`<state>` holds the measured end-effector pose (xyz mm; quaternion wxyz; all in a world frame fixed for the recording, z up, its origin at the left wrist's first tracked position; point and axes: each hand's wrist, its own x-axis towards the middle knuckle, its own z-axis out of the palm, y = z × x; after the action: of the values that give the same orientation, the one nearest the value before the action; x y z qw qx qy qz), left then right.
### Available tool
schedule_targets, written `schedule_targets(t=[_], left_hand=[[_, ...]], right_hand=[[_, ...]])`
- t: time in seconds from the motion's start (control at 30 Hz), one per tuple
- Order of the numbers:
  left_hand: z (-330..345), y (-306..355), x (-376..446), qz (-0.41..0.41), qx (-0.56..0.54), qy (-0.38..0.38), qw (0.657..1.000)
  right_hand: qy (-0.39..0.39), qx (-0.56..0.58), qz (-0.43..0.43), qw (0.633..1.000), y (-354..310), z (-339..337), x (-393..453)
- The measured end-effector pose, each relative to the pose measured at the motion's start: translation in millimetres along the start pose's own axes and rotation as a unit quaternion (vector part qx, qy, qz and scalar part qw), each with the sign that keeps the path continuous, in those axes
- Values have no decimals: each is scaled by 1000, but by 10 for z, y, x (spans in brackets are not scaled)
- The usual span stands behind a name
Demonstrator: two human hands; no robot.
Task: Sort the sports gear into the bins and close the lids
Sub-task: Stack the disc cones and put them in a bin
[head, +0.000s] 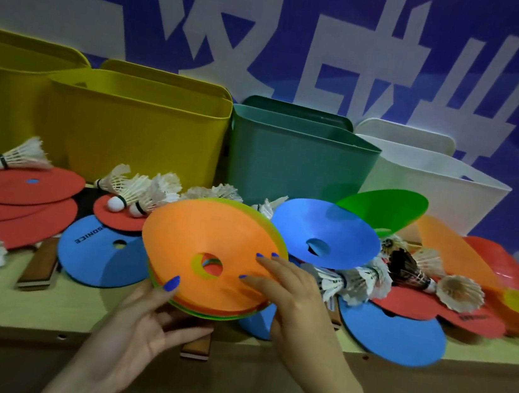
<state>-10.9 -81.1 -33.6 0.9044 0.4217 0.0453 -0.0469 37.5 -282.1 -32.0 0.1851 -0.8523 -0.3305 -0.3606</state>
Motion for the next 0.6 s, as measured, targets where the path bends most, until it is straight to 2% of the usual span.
schedule_targets(t=[0.2,0.37,0.5,0.6], left_hand=[[53,-20,92,13,21,71,997],[50,-65,167,27,4,115,993],[41,-101,163,42,8,111,993],[53,-111,146,40,-1,106,994]], right_hand=[[28,-66,94,993,370,-99,20],[-24,-153,161,975,645,-111,73],[-81,-147,212,963,694,-78,140],[-33,-117,240,963,638,-106,226]])
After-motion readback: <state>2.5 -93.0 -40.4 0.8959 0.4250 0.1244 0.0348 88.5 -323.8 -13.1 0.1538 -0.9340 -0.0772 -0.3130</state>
